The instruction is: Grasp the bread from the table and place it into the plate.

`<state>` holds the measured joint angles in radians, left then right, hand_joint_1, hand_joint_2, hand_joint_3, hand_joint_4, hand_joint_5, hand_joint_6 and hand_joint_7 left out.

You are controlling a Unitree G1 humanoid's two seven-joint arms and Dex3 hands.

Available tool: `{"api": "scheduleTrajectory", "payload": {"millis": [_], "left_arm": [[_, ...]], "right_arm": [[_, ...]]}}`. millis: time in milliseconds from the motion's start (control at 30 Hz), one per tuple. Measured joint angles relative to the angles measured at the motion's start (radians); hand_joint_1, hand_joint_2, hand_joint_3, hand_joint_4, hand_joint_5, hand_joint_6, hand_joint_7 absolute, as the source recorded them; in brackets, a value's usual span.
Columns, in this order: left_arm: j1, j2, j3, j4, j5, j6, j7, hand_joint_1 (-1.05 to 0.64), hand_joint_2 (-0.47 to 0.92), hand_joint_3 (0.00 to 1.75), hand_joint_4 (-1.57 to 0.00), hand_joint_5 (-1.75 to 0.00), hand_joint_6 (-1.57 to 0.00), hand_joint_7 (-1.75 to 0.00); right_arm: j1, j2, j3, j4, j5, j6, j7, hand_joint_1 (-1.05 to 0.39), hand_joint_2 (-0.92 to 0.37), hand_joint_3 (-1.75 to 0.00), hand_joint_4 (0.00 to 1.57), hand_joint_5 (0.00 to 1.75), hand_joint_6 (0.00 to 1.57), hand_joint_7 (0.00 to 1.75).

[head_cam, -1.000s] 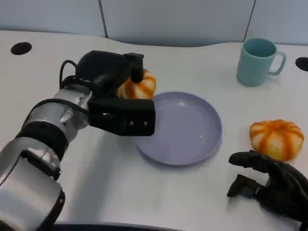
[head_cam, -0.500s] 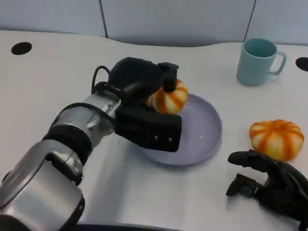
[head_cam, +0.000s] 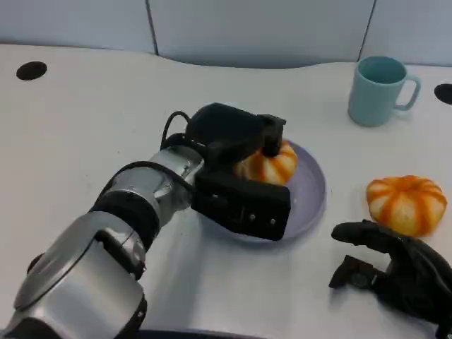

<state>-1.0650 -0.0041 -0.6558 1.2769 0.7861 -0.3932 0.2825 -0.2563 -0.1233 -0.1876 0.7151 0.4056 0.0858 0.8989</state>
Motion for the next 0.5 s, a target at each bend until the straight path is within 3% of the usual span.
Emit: {"api": "scheduleTrajectory", "payload": {"millis": [67, 133, 267, 333, 433, 467, 500], "left_arm": [[0.0, -0.002, -0.005, 0.002, 0.005, 0.008, -0.001, -0.29, 0.7, 0.67, -0.88, -1.75, -0.69, -1.46], [0.0, -0.004, -0.011, 0.008, 0.008, 0.018, -0.004, -0.28, 0.73, 0.68, -0.89, -1.75, -0.67, -1.54], [0.0, -0.006, -0.022, 0.017, 0.009, 0.027, -0.007, -0.3, 0.76, 0.62, -0.83, -1.75, -0.67, -1.32], [0.0, -0.007, -0.026, 0.018, 0.009, 0.03, -0.007, -0.31, 0.78, 0.58, -0.87, -1.75, -0.69, -1.42], [0.0, -0.007, -0.031, 0.018, 0.013, 0.03, -0.004, -0.3, 0.75, 0.48, -0.9, -1.75, -0.69, -1.38], [0.0, -0.007, -0.034, 0.018, 0.019, 0.03, 0.0, -0.3, 0.75, 0.45, -0.89, -1.75, -0.69, -1.33], [0.0, -0.007, -0.037, 0.018, 0.025, 0.03, 0.002, -0.31, 0.79, 0.34, -0.81, -1.74, -0.75, -1.12]], "right_arm": [[0.004, 0.001, 0.001, -0.008, 0.0, 0.004, -0.003, -0.38, -0.92, -0.15, 0.5, 1.33, 0.65, 0.74], [0.009, 0.002, 0.003, -0.017, 0.0, 0.005, -0.006, -0.39, -0.92, -0.14, 0.51, 1.33, 0.66, 0.74], [0.015, 0.003, 0.004, -0.026, 0.0, 0.007, -0.01, -0.39, -0.92, -0.14, 0.51, 1.34, 0.65, 0.75], [0.015, 0.003, 0.004, -0.026, 0.0, 0.007, -0.01, -0.39, -0.92, -0.13, 0.51, 1.34, 0.65, 0.75], [0.015, 0.003, 0.004, -0.025, 0.0, 0.006, -0.009, -0.39, -0.92, -0.13, 0.5, 1.34, 0.65, 0.76], [0.015, 0.003, 0.004, -0.025, 0.0, 0.006, -0.009, -0.39, -0.92, -0.13, 0.5, 1.34, 0.65, 0.76], [0.015, 0.003, 0.004, -0.024, 0.0, 0.006, -0.008, -0.39, -0.92, -0.13, 0.5, 1.34, 0.64, 0.76]]}}
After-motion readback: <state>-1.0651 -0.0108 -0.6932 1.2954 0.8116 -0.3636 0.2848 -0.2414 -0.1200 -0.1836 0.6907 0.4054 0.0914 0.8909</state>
